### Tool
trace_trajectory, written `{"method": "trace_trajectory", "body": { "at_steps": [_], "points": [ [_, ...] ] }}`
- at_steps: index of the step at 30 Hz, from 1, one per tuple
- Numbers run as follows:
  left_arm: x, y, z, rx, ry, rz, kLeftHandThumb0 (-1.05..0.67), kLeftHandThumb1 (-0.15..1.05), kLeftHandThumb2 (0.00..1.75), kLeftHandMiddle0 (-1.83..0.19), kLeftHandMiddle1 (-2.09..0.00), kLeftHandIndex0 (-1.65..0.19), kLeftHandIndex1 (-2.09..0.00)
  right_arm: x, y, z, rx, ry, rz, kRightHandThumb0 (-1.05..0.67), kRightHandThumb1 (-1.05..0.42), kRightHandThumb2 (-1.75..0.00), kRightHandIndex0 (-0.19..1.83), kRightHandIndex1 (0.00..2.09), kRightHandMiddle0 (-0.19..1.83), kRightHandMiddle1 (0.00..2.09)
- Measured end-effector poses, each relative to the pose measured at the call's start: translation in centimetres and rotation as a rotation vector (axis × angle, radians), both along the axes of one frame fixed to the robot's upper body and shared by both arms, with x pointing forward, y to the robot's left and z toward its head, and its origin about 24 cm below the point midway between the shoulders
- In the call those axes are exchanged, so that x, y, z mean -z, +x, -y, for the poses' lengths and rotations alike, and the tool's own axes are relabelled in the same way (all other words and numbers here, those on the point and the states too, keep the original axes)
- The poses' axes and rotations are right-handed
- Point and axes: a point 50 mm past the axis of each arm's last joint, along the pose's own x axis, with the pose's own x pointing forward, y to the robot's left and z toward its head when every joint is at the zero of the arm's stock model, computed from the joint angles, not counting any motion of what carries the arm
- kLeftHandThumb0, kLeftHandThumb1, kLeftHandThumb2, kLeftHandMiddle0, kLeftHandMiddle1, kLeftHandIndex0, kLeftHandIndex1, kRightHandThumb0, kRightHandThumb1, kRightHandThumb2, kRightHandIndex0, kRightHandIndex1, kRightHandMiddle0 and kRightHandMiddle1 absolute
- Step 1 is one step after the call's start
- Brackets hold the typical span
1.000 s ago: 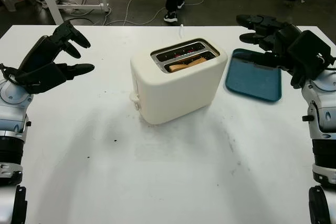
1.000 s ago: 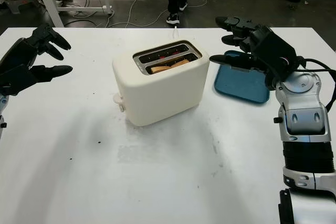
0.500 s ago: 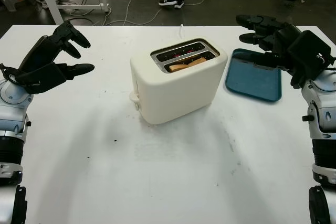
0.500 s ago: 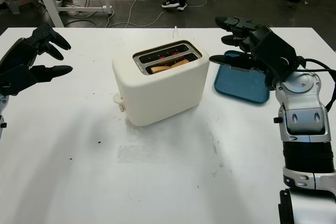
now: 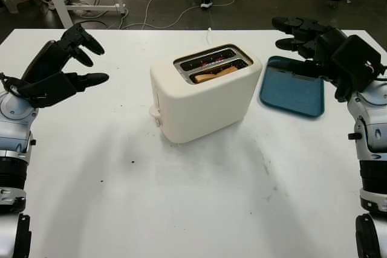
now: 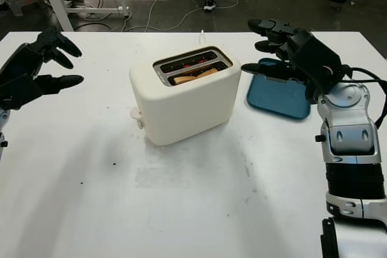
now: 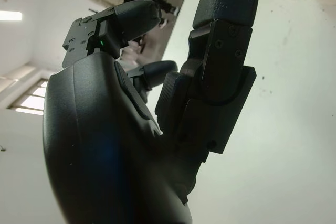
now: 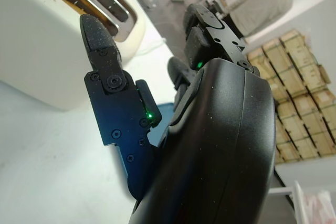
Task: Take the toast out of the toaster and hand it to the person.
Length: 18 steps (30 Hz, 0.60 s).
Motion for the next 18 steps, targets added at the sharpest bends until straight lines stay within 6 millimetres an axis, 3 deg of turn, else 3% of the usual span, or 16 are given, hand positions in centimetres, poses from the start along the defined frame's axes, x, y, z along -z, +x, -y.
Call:
{"method": "trace_trajectory", "body": {
  "at_steps": [18],
  "points": [
    [-0.01,0.01,-0.01,-0.001,-0.002,-0.001,-1.05,0.92,0.24,-0.1,-1.73,-0.04,-1.67,0.0,0.0,0.0,0.001,-0.003,0.0,-0.43,-0.75,0.0,0.01,0.8,0.41,0.01]
  ]
}}
